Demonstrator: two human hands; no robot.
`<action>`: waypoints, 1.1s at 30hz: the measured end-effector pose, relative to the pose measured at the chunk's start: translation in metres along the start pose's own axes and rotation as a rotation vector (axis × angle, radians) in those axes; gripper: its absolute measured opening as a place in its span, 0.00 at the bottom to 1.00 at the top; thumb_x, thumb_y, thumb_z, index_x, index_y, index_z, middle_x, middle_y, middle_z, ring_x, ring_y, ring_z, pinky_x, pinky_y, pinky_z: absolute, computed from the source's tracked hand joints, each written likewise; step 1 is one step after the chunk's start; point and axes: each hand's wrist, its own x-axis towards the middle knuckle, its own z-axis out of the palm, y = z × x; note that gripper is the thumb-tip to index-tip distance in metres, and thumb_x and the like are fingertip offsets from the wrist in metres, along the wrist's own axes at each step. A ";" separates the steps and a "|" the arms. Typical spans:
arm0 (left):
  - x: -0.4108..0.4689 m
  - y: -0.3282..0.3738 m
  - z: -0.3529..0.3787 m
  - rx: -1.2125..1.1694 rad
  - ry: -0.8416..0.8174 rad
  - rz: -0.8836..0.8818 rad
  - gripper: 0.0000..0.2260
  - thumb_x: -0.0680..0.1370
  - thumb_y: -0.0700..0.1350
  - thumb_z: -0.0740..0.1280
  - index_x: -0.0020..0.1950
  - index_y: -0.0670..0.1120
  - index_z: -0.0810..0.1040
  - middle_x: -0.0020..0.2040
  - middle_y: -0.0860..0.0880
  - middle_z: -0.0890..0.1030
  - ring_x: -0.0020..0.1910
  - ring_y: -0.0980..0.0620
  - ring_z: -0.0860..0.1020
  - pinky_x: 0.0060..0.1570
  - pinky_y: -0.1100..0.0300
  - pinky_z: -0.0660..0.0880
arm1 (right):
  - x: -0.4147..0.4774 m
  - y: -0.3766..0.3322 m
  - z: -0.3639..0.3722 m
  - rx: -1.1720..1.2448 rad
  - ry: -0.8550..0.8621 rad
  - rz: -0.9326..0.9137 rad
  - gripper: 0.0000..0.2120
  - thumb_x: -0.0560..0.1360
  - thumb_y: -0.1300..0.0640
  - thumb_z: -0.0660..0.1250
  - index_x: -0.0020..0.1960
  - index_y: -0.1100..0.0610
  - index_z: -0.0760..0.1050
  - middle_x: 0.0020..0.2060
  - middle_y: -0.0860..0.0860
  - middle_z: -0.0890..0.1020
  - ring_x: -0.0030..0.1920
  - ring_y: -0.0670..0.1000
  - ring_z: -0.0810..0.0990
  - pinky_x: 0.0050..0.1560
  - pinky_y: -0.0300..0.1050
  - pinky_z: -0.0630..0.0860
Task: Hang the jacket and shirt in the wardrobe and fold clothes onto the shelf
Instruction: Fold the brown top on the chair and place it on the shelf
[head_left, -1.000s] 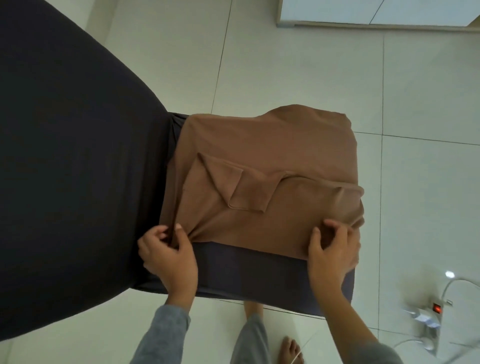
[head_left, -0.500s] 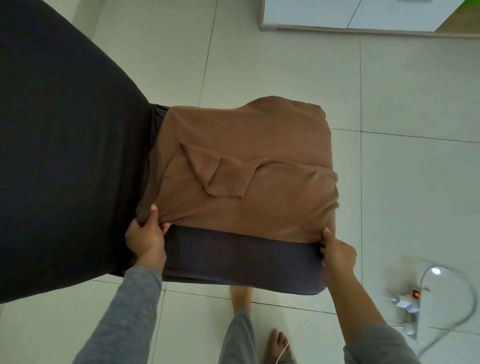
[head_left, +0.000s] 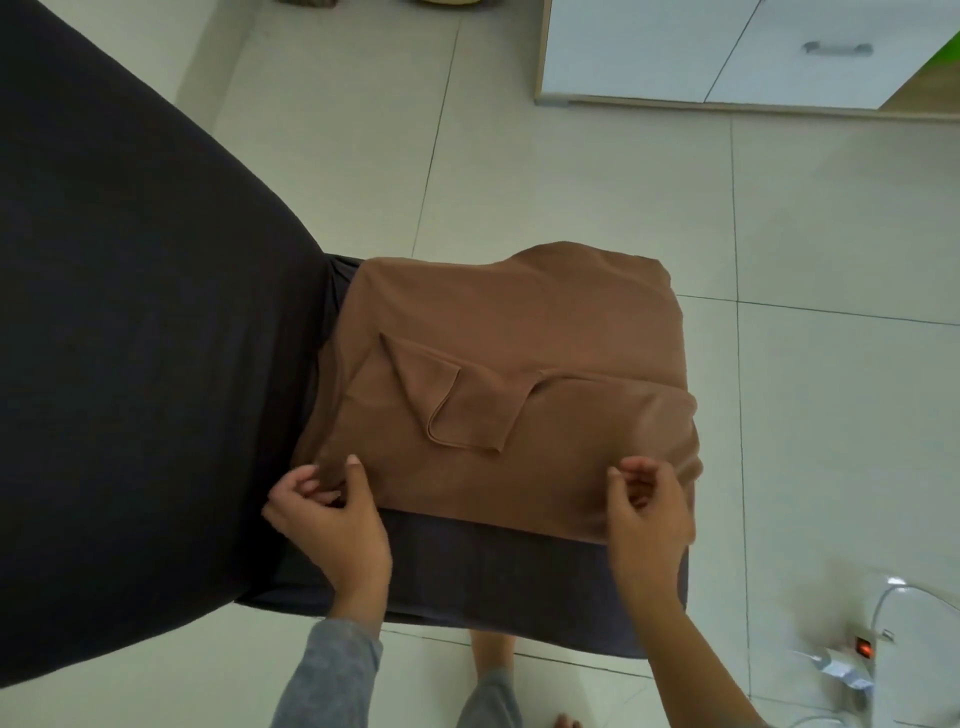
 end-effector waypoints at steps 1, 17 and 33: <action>0.006 0.002 0.006 0.002 -0.090 0.009 0.12 0.74 0.39 0.70 0.54 0.41 0.70 0.48 0.47 0.72 0.37 0.60 0.73 0.43 0.59 0.73 | 0.001 -0.007 0.013 0.000 -0.095 -0.024 0.04 0.76 0.61 0.66 0.46 0.53 0.74 0.38 0.48 0.79 0.39 0.47 0.78 0.38 0.31 0.73; 0.091 0.037 0.065 0.778 -0.719 0.886 0.14 0.69 0.38 0.70 0.53 0.49 0.77 0.47 0.51 0.74 0.52 0.48 0.74 0.60 0.52 0.62 | 0.018 -0.047 0.078 0.030 -0.325 0.112 0.09 0.75 0.60 0.67 0.42 0.50 0.70 0.37 0.51 0.79 0.25 0.48 0.81 0.22 0.40 0.74; 0.075 0.038 0.026 0.417 -0.484 0.742 0.10 0.69 0.46 0.57 0.42 0.42 0.74 0.47 0.46 0.74 0.48 0.48 0.70 0.46 0.57 0.59 | 0.041 -0.029 0.032 -0.050 -0.134 -0.090 0.07 0.74 0.57 0.68 0.43 0.45 0.73 0.38 0.43 0.79 0.36 0.43 0.78 0.36 0.34 0.75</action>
